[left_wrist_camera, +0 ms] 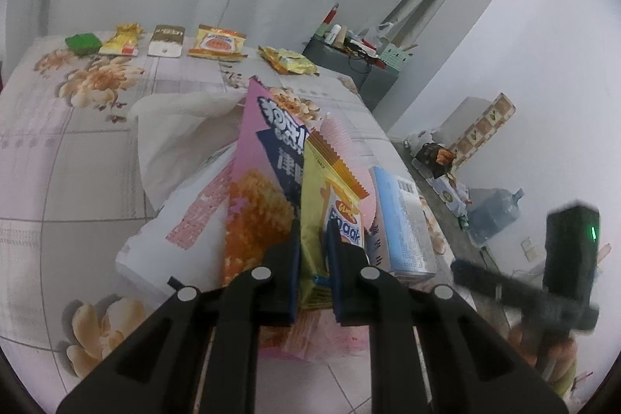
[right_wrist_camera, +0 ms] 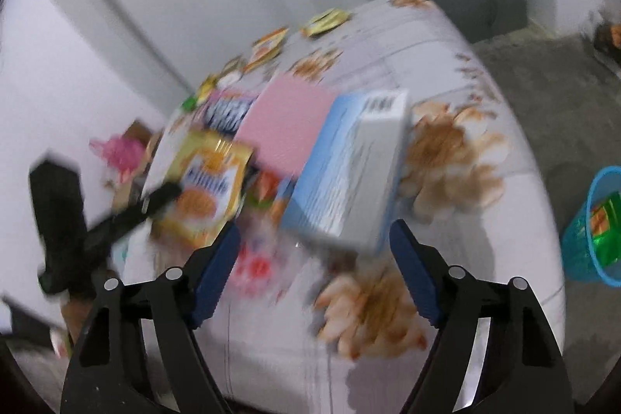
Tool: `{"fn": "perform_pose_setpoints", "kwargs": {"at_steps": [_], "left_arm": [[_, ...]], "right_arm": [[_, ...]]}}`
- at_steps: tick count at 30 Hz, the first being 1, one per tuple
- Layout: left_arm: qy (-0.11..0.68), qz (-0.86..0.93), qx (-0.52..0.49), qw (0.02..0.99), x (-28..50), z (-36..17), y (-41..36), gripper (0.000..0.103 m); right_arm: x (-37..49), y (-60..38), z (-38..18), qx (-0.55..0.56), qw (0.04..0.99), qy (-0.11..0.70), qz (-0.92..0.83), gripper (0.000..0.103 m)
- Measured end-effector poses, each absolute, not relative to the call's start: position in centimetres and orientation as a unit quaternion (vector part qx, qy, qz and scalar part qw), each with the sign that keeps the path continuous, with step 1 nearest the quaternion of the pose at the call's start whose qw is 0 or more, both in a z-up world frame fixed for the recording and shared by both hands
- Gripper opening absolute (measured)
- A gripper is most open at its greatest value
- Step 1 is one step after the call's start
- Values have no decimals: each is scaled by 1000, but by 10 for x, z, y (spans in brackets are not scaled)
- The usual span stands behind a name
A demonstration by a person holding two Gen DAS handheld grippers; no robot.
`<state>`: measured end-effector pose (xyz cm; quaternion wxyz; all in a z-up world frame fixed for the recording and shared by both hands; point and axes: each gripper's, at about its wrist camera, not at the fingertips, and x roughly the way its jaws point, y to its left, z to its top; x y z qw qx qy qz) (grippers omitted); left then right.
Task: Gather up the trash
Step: 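Grasp the yellow Enaak packet with the left tool while the right tool grasps the clear plastic wrapper, then carry both items to the blue wastebasket and open both tools to drop them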
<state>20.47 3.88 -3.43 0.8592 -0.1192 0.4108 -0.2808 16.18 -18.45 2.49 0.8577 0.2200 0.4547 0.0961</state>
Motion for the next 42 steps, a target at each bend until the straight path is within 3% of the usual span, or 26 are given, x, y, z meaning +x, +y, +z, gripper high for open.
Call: {"fn": "perform_pose_setpoints", "kwargs": {"at_steps": [12,18,23,27,30,34,42], "left_arm": [[428,-276,-143,849,213,-34,45,12],[440,-280,-162,838,217,-38,48,12],[445,-284,-177,831,218,-40,50,12],[444,-286,-182,829,216,-38,50,12],[441,-286,-182,831,215,-37,51,12],[438,-285,-186,832,212,-36,52,12],[410,-277,-193,847,208,-21,64,12]], "right_arm": [[141,-64,29,-112,911,383,110,75],[137,-33,16,-209,904,365,77,68],[138,-17,8,-259,901,348,33,55],[138,-11,6,-273,899,343,18,32],[135,-9,3,-278,896,347,7,8],[129,-11,3,-274,898,343,7,1],[112,-16,9,-260,908,329,15,0]]}}
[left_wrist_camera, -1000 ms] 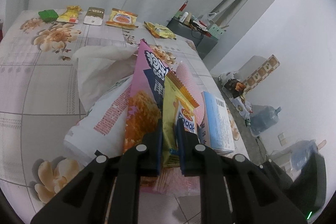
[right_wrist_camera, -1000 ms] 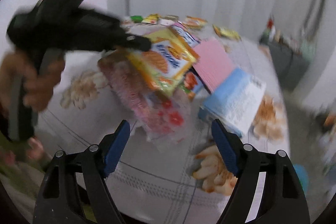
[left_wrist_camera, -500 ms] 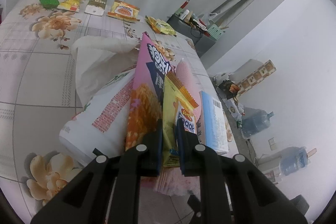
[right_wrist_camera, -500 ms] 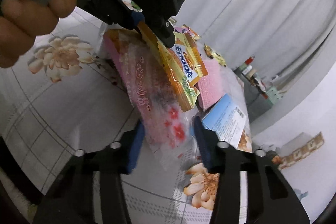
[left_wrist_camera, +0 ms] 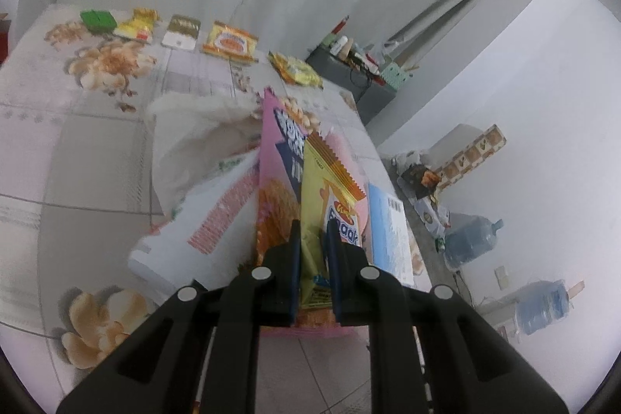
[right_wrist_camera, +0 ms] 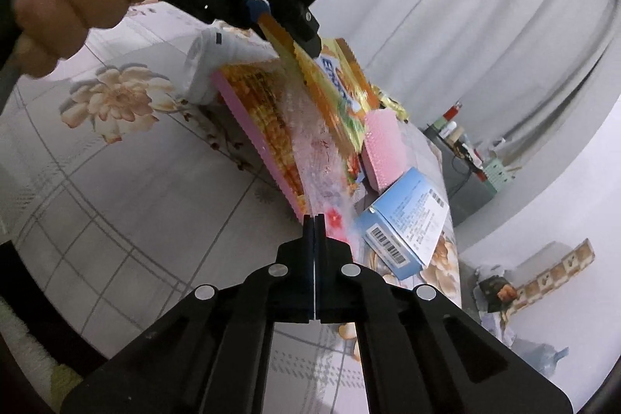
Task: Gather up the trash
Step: 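Carry both items to the blue wastebasket and open both tools to drop them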
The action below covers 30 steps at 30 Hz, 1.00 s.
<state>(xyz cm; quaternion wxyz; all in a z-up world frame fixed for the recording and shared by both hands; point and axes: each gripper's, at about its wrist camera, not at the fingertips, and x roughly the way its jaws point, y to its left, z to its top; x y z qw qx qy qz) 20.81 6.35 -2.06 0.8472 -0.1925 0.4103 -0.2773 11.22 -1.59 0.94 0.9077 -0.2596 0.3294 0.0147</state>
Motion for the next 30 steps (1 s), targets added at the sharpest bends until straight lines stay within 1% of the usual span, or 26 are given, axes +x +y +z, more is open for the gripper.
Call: {"fn": "perform_pose_setpoints", "kwargs": {"at_steps": [10,17,24,30], "left_arm": [[361,-261,-185,876,194,13,77,12],[333,-267,-155,891,173,32,70,12],[322,-302,-119,889,152,46,35,12],[319,-356,-91,874,132,55,-21,12]], "right_arm": [[77,-30,32,-229,919,322,-14,0],[64,-55,51,-198,928,308,-63,0],[44,-90,72,-155,938,284,-127,0],[26,-139,90,-112,937,268,-194,0]]}}
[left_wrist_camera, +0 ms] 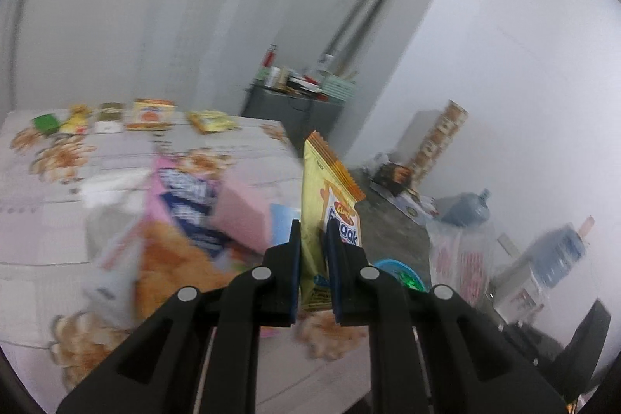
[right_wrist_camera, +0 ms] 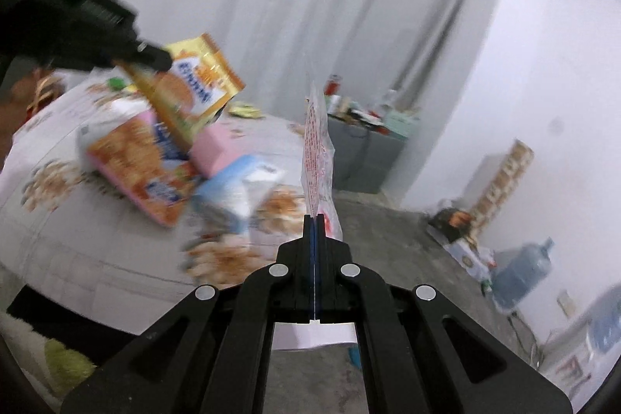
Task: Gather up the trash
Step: 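Carry both items to the blue wastebasket and open both tools to drop them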
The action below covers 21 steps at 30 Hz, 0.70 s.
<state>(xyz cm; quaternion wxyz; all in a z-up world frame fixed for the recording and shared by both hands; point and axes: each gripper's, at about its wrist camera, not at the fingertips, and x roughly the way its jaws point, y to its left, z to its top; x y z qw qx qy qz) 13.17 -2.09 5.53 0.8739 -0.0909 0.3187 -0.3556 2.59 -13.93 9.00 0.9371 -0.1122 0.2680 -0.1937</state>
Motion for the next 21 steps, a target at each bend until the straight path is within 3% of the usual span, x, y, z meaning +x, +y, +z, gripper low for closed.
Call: {"fn": "perform_pose_setpoints", "kwargs": {"at_steps": [13,21], "left_arm": [[317,-470,31,823,112,60,-210,12],[351,-516,120,772,104,16,-354,12]], "right_arm": [[-22,-270,87,6,908,263,-326,0],[-28,-374,32,150,877,290,-352,0]]}}
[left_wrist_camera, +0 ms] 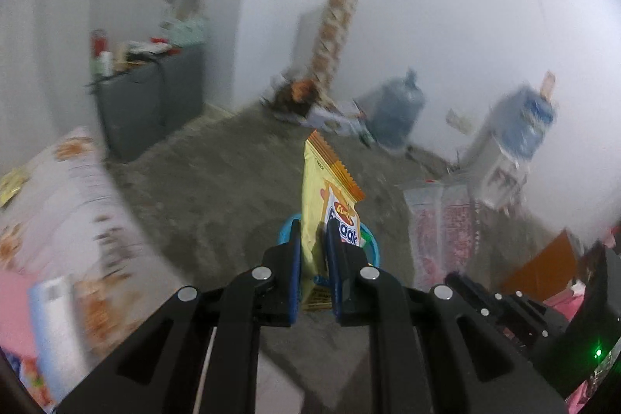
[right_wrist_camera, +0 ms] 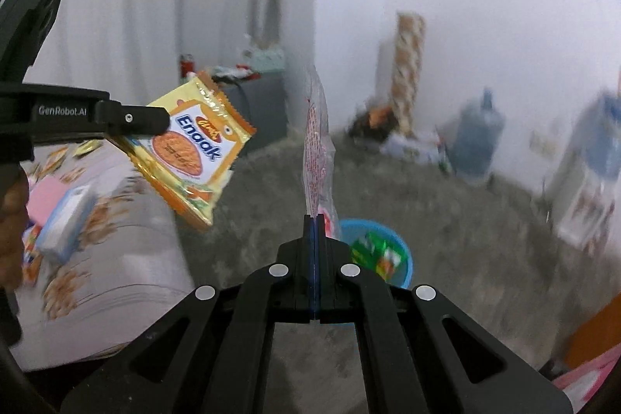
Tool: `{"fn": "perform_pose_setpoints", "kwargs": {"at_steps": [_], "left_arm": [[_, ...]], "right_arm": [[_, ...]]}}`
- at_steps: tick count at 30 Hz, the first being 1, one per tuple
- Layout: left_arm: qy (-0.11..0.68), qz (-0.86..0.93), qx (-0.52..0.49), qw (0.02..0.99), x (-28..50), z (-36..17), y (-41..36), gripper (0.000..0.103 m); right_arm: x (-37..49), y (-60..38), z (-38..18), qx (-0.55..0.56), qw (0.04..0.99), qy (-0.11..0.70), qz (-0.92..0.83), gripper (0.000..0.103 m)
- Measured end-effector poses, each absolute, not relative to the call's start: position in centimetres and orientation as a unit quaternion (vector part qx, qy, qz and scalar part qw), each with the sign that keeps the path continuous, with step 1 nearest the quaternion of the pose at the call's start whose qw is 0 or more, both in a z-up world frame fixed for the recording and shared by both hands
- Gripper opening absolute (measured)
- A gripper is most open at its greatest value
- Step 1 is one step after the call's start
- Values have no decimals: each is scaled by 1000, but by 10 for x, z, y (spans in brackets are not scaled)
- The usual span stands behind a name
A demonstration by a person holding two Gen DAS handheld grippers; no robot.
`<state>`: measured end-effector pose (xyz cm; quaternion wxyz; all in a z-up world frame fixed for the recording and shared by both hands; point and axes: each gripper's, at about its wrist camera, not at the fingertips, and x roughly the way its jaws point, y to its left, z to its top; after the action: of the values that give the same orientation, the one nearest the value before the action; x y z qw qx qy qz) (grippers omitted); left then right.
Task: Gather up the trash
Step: 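Carry both items to the blue wastebasket and open both tools to drop them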
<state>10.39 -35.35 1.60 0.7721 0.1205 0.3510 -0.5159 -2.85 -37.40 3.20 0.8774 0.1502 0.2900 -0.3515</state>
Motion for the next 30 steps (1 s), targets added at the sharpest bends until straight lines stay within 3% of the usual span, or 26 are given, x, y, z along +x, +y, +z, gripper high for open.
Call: {"fn": "perform_pose_setpoints", "kwargs": {"at_steps": [9,20,21,23,24,25,26,30], "left_arm": [[397,-528,216,719,95,-76,-486,12],[432,-493,287,699,113,-152,-569,13],[432,-491,289,699,116,-156,-575,16],[433,-487,298,697,122,-168,-586,41],[432,-481,300,701,124,-173,-589,61],[428,-468,302,712,127,-178,-591,65],[428,-459,301,718,130,-181,-591,65],[453,-447,281,719,138,-182,-587,68]], "right_arm": [[-43,-479,-47,327,829,298,-342,0],[-18,-540,-134,470,785,300,-270,0],[-15,-548,-142,483,780,298,-263,0],[-7,-560,-162,509,761,303,-265,8],[-5,-565,-172,520,751,308,-268,22],[-3,-570,-185,531,739,312,-272,33],[-2,-573,-193,535,731,318,-279,36],[-17,-566,-202,552,711,319,-297,37]]}}
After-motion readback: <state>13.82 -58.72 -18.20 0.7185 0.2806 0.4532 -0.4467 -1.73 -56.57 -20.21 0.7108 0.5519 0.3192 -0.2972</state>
